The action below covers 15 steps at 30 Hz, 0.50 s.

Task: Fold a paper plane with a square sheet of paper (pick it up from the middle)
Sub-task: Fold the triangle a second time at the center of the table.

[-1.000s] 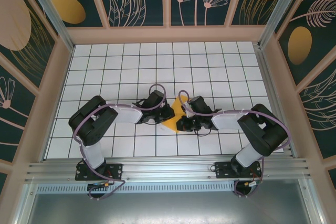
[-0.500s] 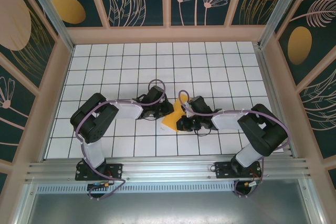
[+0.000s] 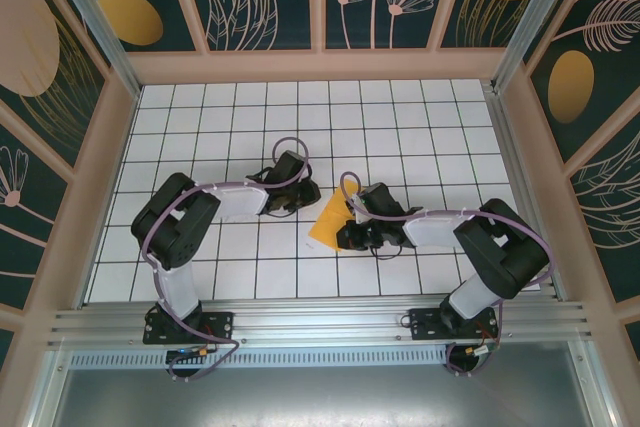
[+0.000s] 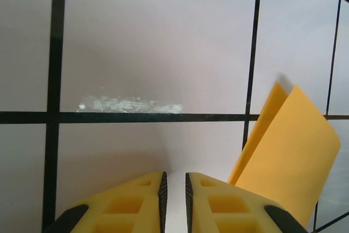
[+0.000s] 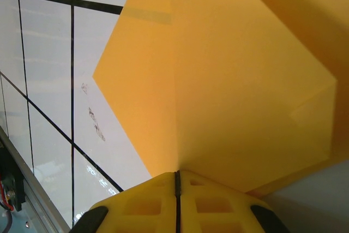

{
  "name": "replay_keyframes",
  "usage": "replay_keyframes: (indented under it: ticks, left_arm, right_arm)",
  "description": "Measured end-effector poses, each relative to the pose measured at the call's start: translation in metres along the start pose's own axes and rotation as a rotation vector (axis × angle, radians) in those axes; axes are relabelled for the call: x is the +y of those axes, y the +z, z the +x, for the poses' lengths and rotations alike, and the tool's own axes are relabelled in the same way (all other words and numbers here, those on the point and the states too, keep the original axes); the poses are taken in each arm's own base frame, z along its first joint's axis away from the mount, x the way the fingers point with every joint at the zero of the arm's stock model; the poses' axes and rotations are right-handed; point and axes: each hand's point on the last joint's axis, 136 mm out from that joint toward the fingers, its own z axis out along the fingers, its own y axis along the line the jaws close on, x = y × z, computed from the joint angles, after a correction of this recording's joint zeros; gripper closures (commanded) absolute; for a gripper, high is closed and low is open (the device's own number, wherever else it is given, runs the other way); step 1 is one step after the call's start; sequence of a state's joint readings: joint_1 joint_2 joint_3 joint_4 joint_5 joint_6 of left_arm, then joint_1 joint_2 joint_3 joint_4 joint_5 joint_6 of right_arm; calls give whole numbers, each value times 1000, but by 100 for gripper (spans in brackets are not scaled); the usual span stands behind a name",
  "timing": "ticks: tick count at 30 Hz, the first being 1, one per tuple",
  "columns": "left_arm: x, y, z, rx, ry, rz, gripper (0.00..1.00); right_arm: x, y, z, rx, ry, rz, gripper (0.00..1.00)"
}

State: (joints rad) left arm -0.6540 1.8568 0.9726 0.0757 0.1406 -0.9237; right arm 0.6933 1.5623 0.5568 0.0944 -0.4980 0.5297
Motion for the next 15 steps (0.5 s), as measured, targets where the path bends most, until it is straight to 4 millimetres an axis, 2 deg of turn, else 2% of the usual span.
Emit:
replay_keyframes:
  ticks: [7,11,15]
  left_arm:
    - [-39,-21,8,42,6,217,90]
    - [-52,-22,24,100,-7,315,90]
    - [-58,-14,36,140,-7,351,90]
  right_arm:
    - [0,0,0,6,4,5,90]
    - [0,0,0,6,4,5,90]
    - [0,0,0,6,4,5,90]
